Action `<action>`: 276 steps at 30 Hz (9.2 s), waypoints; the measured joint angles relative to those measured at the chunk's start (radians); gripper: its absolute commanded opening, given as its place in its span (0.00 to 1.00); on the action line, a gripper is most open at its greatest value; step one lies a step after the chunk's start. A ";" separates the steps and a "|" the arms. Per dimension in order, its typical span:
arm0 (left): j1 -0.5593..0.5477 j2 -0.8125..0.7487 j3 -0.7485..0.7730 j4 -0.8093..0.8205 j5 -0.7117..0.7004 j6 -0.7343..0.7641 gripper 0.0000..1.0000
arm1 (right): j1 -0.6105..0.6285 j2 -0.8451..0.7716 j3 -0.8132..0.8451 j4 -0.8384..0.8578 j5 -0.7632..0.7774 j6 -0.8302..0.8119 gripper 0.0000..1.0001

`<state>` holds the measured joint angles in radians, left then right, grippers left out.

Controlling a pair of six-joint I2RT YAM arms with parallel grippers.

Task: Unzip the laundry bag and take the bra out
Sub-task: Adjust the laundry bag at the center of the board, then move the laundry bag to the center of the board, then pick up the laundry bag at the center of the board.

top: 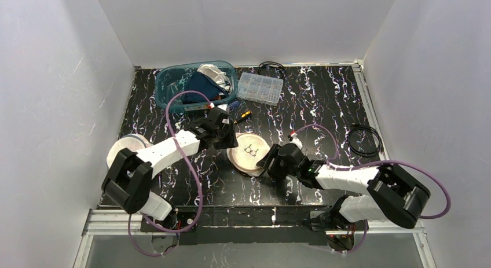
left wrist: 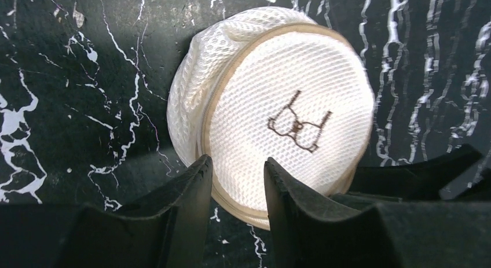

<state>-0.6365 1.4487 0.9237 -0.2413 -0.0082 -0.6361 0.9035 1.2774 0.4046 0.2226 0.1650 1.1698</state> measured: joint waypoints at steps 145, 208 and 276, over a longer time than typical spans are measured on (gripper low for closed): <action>-0.012 -0.526 -0.182 -0.231 0.061 -0.074 0.37 | -0.530 0.536 0.650 -0.283 -0.087 -0.640 0.54; -0.010 -0.665 -0.222 -0.370 -0.037 -0.108 0.37 | -0.319 0.401 0.357 0.021 -0.097 -0.466 0.38; 0.647 -0.258 0.100 -0.610 -0.585 0.169 0.00 | -0.313 -0.610 0.006 -0.311 -0.443 -0.624 0.78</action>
<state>0.0109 1.1904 1.0237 -0.8513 -0.5934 -0.4667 0.5903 0.6678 0.4110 -0.0879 -0.2775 0.5457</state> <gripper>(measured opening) 0.036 0.783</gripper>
